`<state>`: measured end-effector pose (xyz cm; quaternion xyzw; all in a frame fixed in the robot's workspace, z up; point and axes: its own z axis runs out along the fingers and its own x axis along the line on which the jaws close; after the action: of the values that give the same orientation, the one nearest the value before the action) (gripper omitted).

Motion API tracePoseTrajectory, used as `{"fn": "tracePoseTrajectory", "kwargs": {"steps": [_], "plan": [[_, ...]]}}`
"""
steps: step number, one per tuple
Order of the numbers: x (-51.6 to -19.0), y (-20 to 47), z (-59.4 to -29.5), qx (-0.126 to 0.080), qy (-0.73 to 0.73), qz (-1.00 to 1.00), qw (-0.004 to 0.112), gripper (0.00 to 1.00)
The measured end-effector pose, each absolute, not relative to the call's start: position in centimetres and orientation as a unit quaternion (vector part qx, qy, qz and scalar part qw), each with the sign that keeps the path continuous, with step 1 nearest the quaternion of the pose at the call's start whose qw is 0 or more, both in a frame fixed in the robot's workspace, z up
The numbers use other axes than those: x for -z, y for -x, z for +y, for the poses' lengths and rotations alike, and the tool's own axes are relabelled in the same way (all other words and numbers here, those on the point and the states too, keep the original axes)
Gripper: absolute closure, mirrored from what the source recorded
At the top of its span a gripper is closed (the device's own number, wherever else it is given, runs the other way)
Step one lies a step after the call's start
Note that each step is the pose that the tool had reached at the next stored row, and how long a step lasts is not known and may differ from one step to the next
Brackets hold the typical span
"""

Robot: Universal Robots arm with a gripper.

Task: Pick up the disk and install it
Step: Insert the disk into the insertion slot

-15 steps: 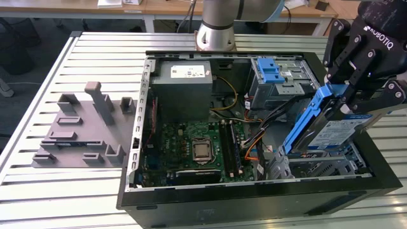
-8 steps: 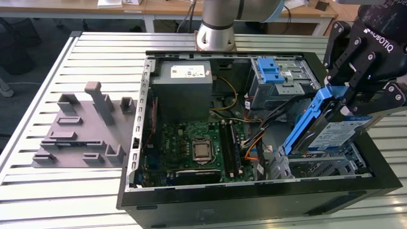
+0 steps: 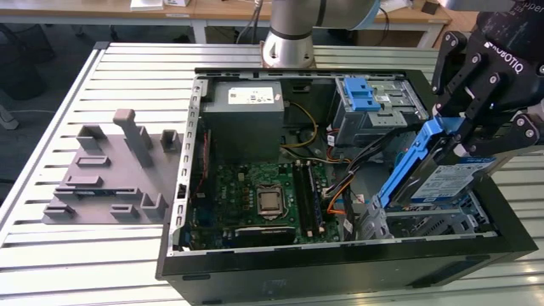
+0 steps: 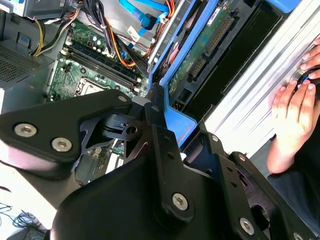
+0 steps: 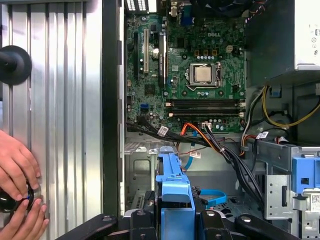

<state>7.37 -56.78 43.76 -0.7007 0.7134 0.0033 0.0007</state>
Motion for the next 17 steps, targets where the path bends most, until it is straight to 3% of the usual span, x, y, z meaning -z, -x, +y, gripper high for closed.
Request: {"fn": "tracePoseTrajectory", "kwargs": {"steps": [17], "plan": [[-43.06,-7.37,-56.78,-0.003,0.701,0.713,0.001,0.64]]}}
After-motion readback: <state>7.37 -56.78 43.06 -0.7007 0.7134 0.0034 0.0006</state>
